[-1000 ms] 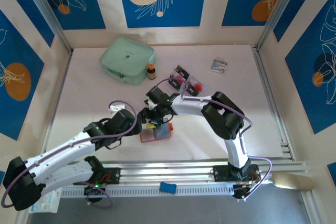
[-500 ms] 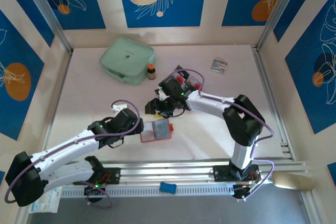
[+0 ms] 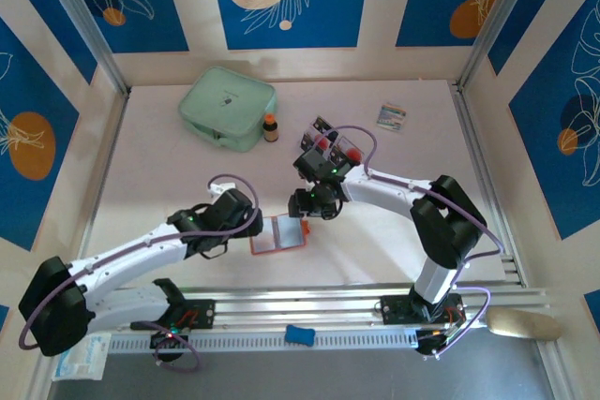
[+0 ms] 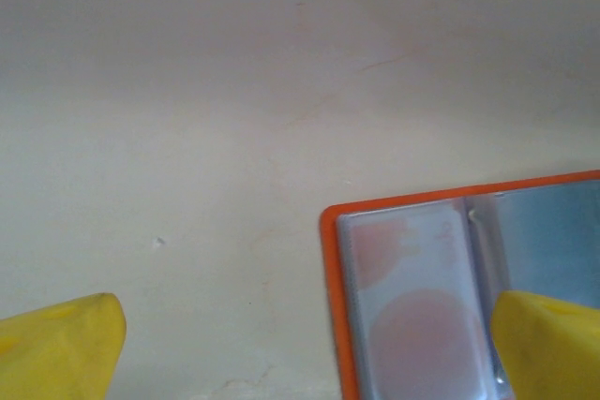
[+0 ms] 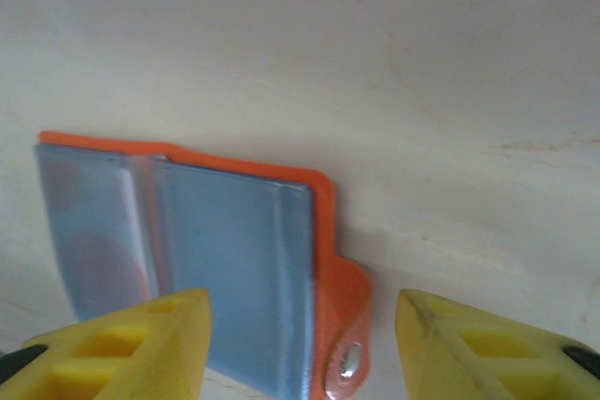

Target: Put the credit cards into the card holder

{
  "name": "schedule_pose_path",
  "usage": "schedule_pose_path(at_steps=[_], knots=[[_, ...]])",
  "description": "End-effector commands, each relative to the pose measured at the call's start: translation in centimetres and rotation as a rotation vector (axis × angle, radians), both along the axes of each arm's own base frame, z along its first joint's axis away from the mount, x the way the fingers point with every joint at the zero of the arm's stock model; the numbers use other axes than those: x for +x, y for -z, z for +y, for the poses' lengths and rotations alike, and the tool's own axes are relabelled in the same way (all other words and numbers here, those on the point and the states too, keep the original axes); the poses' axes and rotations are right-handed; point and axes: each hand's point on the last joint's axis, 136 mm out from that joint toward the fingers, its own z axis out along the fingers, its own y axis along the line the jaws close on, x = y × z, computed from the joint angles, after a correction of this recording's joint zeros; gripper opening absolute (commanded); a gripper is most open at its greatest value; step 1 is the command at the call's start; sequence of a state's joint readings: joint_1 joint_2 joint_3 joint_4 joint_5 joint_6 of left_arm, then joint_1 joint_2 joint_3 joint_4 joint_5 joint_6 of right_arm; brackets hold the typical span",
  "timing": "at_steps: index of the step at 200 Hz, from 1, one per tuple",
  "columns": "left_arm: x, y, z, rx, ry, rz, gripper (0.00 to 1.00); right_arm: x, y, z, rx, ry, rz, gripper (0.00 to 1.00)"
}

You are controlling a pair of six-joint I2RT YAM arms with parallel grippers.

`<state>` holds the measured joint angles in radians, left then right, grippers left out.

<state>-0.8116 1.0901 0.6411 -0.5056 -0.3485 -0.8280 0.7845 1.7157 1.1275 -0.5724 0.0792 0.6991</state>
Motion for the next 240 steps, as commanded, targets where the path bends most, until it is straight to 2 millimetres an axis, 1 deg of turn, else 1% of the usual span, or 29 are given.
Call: schedule_pose_path(at_steps=[1, 39, 92, 119, 130, 153, 170, 193, 215, 227, 240], knots=[[0.8, -1.0, -0.9, -0.024, 0.02, -0.016, 1.0, -0.8, 1.5, -1.4, -0.079, -0.018, 0.015, 0.5], [1.0, -0.9, -1.3, -0.031, 0.024, -0.008, 1.0, -1.0, 2.3, -1.9, -0.087, -0.009, 0.034, 0.35], [1.1, -0.7, -1.5, -0.03, 0.028, -0.004, 1.0, -0.9, 2.6, -2.5, -0.075, 0.011, 0.049, 0.16], [1.1, -0.4, -1.7, -0.033, 0.029, 0.002, 1.0, -0.7, 2.7, -3.2, -0.072, 0.031, 0.052, 0.04], [1.1, -0.3, -1.8, -0.034, 0.033, 0.006, 1.0, -0.6, 2.6, -3.8, -0.072, 0.044, 0.049, 0.01], [1.2, -0.1, -2.0, -0.031, 0.038, 0.01, 1.0, -0.3, 2.5, -5.2, -0.077, 0.077, 0.044, 0.0], [1.3, -0.1, -2.1, -0.03, 0.039, 0.012, 1.0, -0.5, 2.7, -6.6, -0.085, 0.104, 0.046, 0.0], [1.4, 0.1, -2.2, -0.025, 0.046, 0.014, 1.0, -1.3, 2.9, -8.4, -0.086, 0.144, 0.058, 0.0], [1.5, 0.3, -2.4, -0.024, 0.048, 0.019, 1.0, -2.0, 2.8, -9.1, -0.055, 0.172, 0.065, 0.0], [1.5, 0.5, -2.5, -0.022, 0.051, 0.022, 1.0, -2.3, 2.5, -9.4, -0.045, 0.182, 0.064, 0.04], [1.6, 0.5, -2.7, -0.024, 0.052, 0.024, 1.0, -2.0, 1.7, -9.4, -0.029, 0.184, 0.046, 0.13]])
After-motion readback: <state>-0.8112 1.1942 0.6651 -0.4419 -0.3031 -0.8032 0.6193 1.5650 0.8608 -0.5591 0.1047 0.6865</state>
